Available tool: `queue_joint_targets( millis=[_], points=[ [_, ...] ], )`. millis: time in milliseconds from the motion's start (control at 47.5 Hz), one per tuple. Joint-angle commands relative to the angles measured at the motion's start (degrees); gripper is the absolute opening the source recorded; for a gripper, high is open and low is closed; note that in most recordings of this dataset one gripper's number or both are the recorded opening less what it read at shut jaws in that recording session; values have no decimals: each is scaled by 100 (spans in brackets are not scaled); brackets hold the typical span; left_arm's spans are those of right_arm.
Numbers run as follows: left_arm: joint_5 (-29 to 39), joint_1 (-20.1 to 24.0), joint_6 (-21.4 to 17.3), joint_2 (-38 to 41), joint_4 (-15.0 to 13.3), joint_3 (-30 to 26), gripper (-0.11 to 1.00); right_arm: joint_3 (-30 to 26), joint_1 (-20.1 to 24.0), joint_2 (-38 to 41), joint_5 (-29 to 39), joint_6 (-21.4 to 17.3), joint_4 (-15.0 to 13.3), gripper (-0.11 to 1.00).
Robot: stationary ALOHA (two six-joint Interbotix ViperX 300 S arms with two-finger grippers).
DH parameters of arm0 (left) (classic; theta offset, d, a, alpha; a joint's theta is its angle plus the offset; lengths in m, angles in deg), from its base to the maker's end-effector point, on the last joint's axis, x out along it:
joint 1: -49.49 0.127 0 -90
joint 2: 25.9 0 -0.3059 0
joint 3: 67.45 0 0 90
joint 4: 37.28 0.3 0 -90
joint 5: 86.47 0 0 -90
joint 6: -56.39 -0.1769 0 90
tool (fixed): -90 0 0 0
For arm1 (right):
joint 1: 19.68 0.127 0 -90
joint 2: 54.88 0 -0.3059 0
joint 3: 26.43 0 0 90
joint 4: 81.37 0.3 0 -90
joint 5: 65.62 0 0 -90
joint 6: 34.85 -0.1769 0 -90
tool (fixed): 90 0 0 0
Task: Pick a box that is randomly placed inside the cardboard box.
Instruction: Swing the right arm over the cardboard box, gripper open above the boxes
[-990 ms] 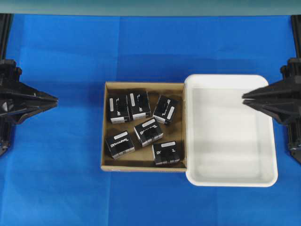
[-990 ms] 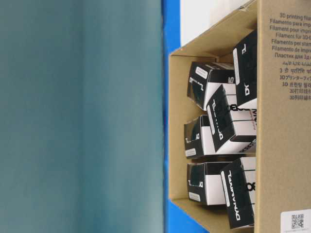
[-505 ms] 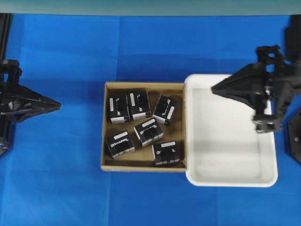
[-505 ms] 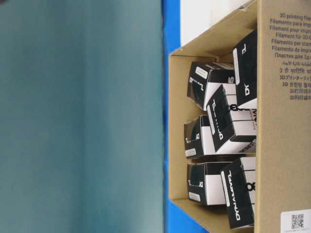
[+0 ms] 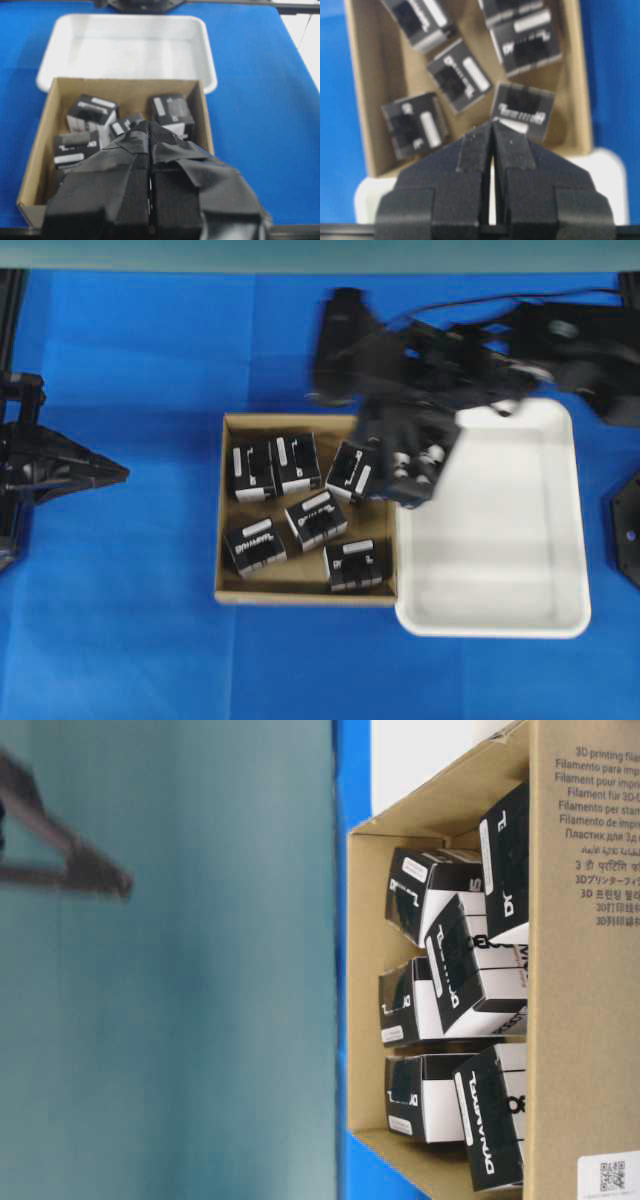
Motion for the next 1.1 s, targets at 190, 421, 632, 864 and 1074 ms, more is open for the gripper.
queue_joint_targets(
  millis=[190, 421, 632, 864, 1074],
  points=[
    [141, -79, 18, 18, 9, -220, -6, -1503, -53, 1459, 624, 817, -9, 1],
    [246, -105, 18, 9, 9, -237, -6, -2259, -272, 2268, 844, 1266, -9, 1],
    [246, -105, 18, 0, 9, -246, -6, -2558, -343, 2663, 967, 1538, -9, 1],
    [246, -105, 18, 9, 9, -237, -6, -2566, -343, 2848, 905, 1564, 9, 6],
    [246, -105, 18, 26, 9, -237, -6, -2602, -352, 3032, 853, 1564, 53, 22]
  ],
)
